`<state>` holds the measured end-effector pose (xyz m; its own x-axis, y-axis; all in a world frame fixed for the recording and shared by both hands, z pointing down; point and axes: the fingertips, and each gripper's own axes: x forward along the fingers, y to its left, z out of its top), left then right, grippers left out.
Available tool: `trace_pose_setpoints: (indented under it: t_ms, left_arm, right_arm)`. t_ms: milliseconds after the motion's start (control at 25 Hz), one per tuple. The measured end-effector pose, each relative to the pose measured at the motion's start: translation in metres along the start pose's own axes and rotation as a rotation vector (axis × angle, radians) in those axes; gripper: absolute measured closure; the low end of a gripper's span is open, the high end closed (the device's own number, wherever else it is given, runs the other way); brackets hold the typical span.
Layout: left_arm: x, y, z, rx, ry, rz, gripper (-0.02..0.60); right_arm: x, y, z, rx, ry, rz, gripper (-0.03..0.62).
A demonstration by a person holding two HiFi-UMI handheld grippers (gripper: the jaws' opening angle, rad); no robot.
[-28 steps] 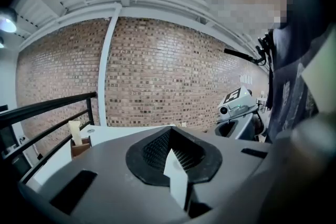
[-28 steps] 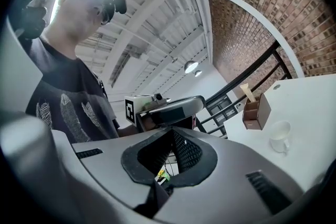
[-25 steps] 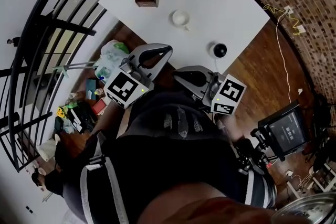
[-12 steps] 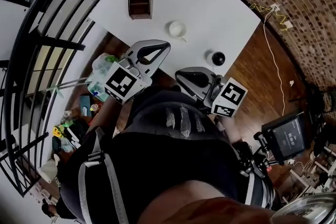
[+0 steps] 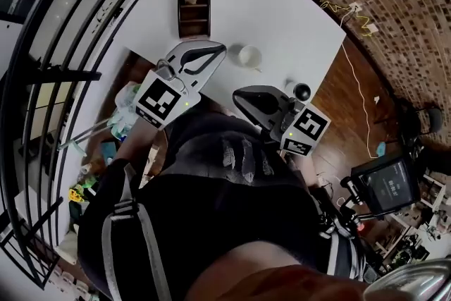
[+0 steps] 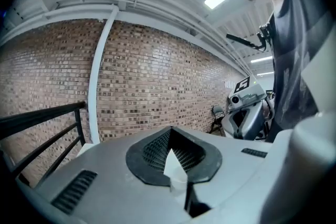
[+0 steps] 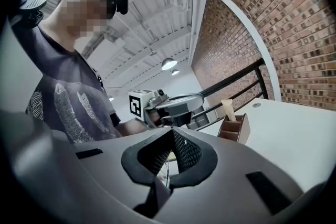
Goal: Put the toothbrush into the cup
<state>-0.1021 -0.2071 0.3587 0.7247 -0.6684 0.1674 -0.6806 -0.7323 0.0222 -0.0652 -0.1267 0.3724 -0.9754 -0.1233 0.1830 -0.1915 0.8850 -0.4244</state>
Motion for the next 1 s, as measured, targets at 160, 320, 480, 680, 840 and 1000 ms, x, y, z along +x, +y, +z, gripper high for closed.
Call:
trace_pose_setpoints:
  t_ms: [160, 320, 480, 680, 840, 1000]
  left_arm:
    - [-0.006, 0.038, -0.014, 0.035, 0.02, 0.05, 0.586]
    - [-0.011, 0.095, -0.033, 0.025, 0.054, 0.15, 0.521]
    - [-0.005, 0.139, -0.052, 0.0, 0.099, 0.199, 0.349]
    - [0.023, 0.173, -0.091, 0.045, 0.211, 0.183, 0.321]
    - [0.051, 0.191, -0.114, 0.09, 0.281, 0.156, 0.321]
    - [0.064, 0.196, -0.122, 0.114, 0.305, 0.129, 0.321]
  right_arm:
    - [0.015, -0.008, 0.006, -0.005, 0.023, -0.04, 0.599]
    - [0.03, -0.018, 0.013, -0.015, 0.028, -0.078, 0.599]
    - [0.034, -0.017, 0.016, -0.025, 0.021, -0.116, 0.599]
    - [0.037, -0.016, 0.013, -0.026, 0.026, -0.138, 0.599]
    - [0.04, -0.016, 0.009, -0.018, 0.03, -0.155, 0.599]
    - [0.039, -0.013, 0.007, -0.022, 0.024, -0.184, 0.6]
